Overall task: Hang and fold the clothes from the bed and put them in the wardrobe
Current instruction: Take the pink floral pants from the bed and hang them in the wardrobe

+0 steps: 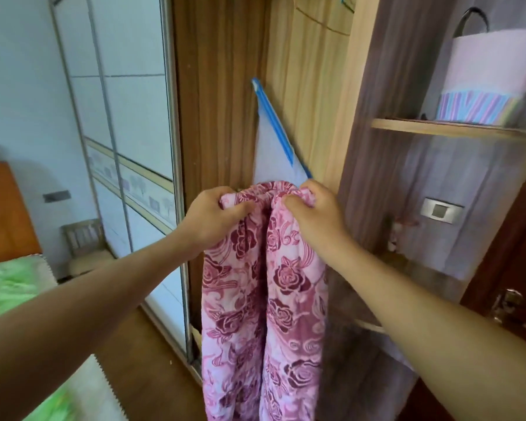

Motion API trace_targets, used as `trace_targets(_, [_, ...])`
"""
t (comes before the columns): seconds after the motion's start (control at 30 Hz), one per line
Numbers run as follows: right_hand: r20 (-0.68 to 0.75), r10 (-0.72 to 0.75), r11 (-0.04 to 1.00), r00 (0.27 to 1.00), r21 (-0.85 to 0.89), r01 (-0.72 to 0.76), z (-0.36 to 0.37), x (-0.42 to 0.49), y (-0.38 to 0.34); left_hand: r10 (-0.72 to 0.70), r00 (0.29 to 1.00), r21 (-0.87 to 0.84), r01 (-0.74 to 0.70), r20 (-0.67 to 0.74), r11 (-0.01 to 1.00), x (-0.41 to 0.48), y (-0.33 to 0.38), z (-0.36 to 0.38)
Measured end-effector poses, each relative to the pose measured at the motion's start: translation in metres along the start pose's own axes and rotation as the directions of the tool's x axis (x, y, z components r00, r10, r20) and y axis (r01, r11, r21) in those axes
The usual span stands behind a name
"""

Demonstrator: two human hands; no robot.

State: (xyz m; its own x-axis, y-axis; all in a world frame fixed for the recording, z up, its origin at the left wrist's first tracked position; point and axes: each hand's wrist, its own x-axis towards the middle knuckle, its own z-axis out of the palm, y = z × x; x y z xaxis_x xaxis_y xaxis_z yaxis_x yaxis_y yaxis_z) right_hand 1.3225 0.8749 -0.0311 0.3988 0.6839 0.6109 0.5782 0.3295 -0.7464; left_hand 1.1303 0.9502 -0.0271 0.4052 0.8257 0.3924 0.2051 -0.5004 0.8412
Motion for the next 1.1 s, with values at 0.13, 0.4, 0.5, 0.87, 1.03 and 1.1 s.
trace_targets(0.13, [0.097,0.023,0.995,0.995,0.093,-0.032,0.031,0.025,0.015,-0.007,0.992,0.073,0.017,-0.127,0.997,0.019,-0.018,0.001])
trace_targets(0.4, [0.330,0.012,0.946,0.944,0.301,-0.117,0.069,0.059,0.055,0.013,0.950,0.110,0.022,-0.313,0.994,0.055,-0.063,-0.001])
trace_targets(0.5, [0.405,0.027,0.918,0.914,0.351,-0.182,0.088,0.059,0.075,0.002,0.940,0.040,0.013,-0.340,0.999,0.061,-0.079,0.007])
trace_targets(0.87, [0.351,0.045,0.808,0.935,0.538,-0.241,0.145,0.087,0.104,-0.108,0.930,-0.034,0.103,-0.350,0.994,0.101,-0.115,-0.005])
trace_targets(1.03, [0.264,0.211,0.697,0.941,0.635,-0.334,0.189,0.125,0.121,-0.178,0.952,-0.140,0.146,-0.251,0.979,0.152,-0.131,-0.012])
trace_targets(1.1, [0.216,0.256,0.691,0.942,0.640,-0.335,0.209,0.145,0.127,-0.184,0.951,-0.168,0.145,-0.247,0.975,0.179,-0.142,-0.016])
